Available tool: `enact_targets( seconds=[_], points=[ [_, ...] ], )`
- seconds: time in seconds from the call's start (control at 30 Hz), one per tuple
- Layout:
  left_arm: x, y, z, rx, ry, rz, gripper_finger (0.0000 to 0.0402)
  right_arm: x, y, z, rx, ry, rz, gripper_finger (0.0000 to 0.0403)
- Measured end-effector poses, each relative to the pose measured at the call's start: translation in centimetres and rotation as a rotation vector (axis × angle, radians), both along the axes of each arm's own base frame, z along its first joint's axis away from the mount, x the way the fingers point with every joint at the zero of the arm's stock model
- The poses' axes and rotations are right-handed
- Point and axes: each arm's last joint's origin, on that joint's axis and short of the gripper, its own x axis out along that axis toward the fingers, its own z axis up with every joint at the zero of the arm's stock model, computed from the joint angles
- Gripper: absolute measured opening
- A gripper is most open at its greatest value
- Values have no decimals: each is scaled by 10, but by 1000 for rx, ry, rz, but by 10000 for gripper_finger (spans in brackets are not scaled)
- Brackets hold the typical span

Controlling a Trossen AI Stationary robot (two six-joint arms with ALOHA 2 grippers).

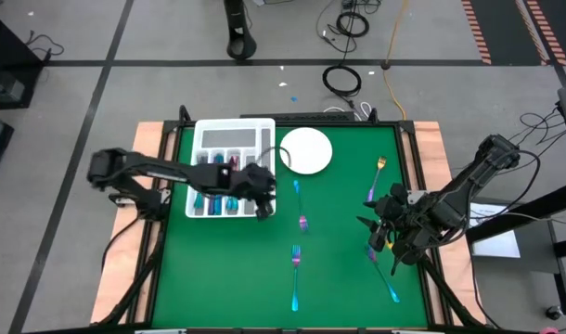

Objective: Sort silverware
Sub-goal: Put the blue fork into the silverware tray

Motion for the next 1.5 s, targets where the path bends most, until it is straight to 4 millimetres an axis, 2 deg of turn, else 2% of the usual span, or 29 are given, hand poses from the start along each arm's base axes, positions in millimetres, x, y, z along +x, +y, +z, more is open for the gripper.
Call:
enact_targets(
  seconds=[0.23,0.4,0.53,0.63,0.77,0.9,1.0,1.1,1.23,1.5],
  points=[
    [56,-11,-5,129,29,-180,125,0,0,0,-7,7,3,199],
    [94,-12,8,161,-28,-205,125,-1,1,-1,17,38,24,199],
    [110,-20,23,105,-97,-278,125,-1,1,-2,59,54,20,199],
    [112,-45,30,45,-133,-393,125,0,3,-4,100,67,5,199],
    [105,-91,35,85,-149,-506,125,5,11,-14,193,145,-7,199],
    [95,-134,36,175,-148,-574,125,17,32,-32,393,312,42,199],
    [88,-155,36,208,-154,-615,125,25,48,-48,510,443,73,199],
    [83,-168,36,217,-160,-635,125,24,59,-64,615,619,19,199],
    [81,-179,38,203,-189,-632,125,17,64,-80,614,786,-104,199],
    [80,-180,38,214,-185,-624,125,16,77,-99,553,802,-175,199]
  ],
)
